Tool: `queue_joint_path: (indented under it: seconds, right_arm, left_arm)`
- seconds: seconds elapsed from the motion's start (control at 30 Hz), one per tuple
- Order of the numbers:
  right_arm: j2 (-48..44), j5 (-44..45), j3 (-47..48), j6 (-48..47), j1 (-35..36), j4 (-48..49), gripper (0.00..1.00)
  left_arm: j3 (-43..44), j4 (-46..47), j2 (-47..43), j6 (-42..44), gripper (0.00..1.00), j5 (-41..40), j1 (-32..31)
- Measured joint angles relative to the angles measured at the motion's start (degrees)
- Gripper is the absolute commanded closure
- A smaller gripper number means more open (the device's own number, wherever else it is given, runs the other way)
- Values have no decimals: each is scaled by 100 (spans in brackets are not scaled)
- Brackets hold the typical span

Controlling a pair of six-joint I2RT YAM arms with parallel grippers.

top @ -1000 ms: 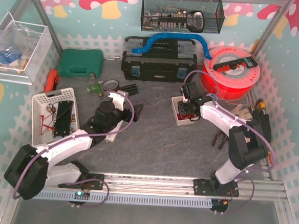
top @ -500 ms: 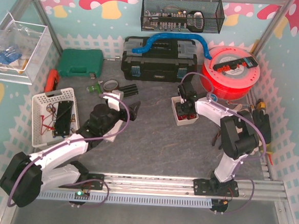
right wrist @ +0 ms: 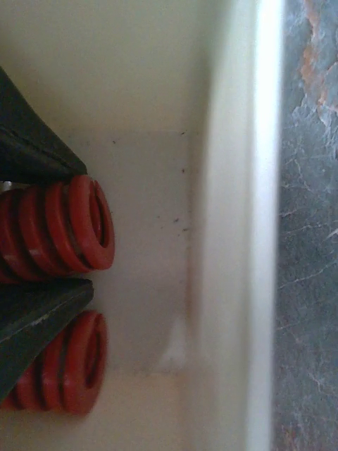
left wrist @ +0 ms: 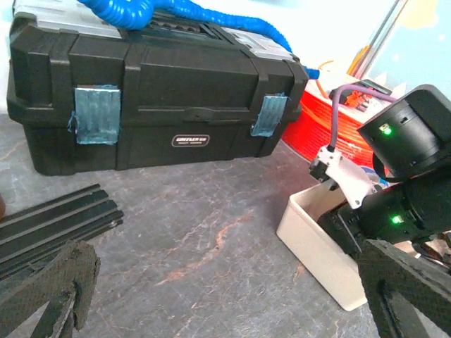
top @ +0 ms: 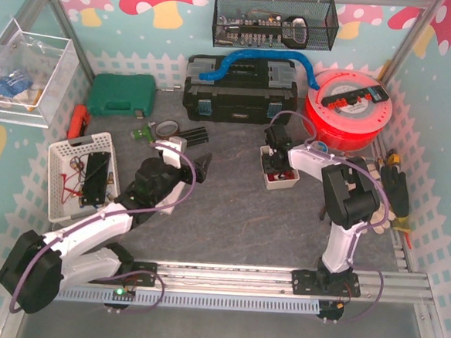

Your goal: Install the large spring

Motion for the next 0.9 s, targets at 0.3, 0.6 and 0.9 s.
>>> queue_joint_path:
  seconds: [0.3,0.6,0.9]
  right_arm:
    - [103,15,39,-22,-33,136,79]
    - [-105,92,28,-151,-37,96,90]
    - [-1545,133,-273,-507,-31,413,95]
  left_arm:
    - [0,-2,-9,17,1,-33,-15]
    - [0,0,-9,20,1,-107,-33]
    - [0,-4,26,-173,1,-494,-35]
